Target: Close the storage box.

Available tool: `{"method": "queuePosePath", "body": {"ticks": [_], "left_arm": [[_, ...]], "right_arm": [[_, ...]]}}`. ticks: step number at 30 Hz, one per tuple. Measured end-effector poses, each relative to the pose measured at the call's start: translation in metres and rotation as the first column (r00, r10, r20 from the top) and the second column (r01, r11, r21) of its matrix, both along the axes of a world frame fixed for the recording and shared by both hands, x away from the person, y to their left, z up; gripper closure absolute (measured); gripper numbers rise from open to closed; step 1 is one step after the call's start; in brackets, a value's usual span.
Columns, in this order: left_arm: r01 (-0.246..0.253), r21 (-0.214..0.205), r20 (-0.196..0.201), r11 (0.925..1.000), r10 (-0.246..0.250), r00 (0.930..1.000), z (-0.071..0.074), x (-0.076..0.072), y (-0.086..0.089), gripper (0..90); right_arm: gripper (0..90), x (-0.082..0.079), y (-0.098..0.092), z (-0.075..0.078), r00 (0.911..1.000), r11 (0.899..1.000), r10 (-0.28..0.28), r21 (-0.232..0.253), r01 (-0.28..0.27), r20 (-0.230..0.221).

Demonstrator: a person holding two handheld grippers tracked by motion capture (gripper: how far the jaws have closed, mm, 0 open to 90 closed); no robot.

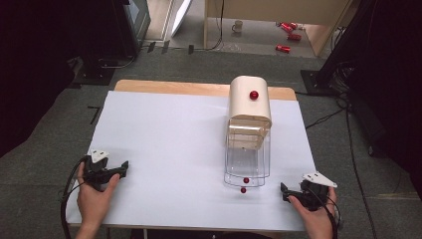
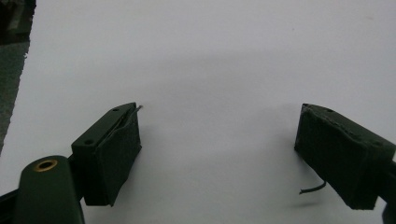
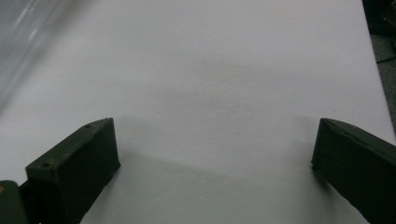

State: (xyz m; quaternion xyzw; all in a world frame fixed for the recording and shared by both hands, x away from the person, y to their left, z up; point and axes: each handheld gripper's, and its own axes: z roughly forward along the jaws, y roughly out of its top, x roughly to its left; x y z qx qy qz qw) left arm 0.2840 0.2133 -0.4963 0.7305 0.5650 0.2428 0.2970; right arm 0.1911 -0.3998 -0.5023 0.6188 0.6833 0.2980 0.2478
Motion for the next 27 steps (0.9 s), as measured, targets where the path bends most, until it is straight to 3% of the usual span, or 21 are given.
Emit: {"method": "queuePosePath", "body": {"ticks": [2, 5, 8, 14, 19, 20, 27], "left_arm": [[0.000, 0.000, 0.000, 1.0000, 0.000, 1.0000, 0.000, 0.000, 0.000, 14.4], [0.000, 0.000, 0.000, 1.0000, 0.000, 1.0000, 0.000, 0.000, 0.000, 14.4], [0.000, -0.001, 0.000, 1.0000, 0.000, 1.0000, 0.000, 0.000, 0.000, 14.4], [0.000, 0.000, 0.000, 1.0000, 0.000, 1.0000, 0.000, 0.000, 0.000, 14.4], [0.000, 0.000, -0.001, 1.0000, 0.000, 1.0000, 0.000, 0.000, 0.000, 14.4], [0.000, 0.000, -0.001, 1.0000, 0.000, 1.0000, 0.000, 0.000, 0.000, 14.4], [0.000, 0.000, -0.001, 1.0000, 0.000, 1.0000, 0.000, 0.000, 0.000, 14.4]], "right_arm": [[0.2, -0.002, 0.006, 0.004, 0.9999, 1.000, 0.001, 0.026, -0.001, 0.015], [1.0, -0.004, 0.014, 0.011, 0.9992, 1.000, -0.007, 0.016, 0.006, 0.038], [7.9, -0.010, 0.026, 0.022, 0.9963, 1.000, -0.010, 0.014, 0.009, 0.085], [8.2, -0.021, 0.048, 0.047, 0.9909, 0.998, 0.025, 0.048, -0.032, 0.132], [8.5, -0.026, 0.062, 0.055, 0.9911, 0.997, 0.042, 0.059, -0.049, 0.127], [14.4, -0.027, 0.069, 0.057, 0.9899, 0.996, 0.053, 0.062, -0.061, 0.131], [19.9, -0.033, 0.088, 0.065, 0.9864, 0.995, 0.068, 0.061, -0.078, 0.149]]}}
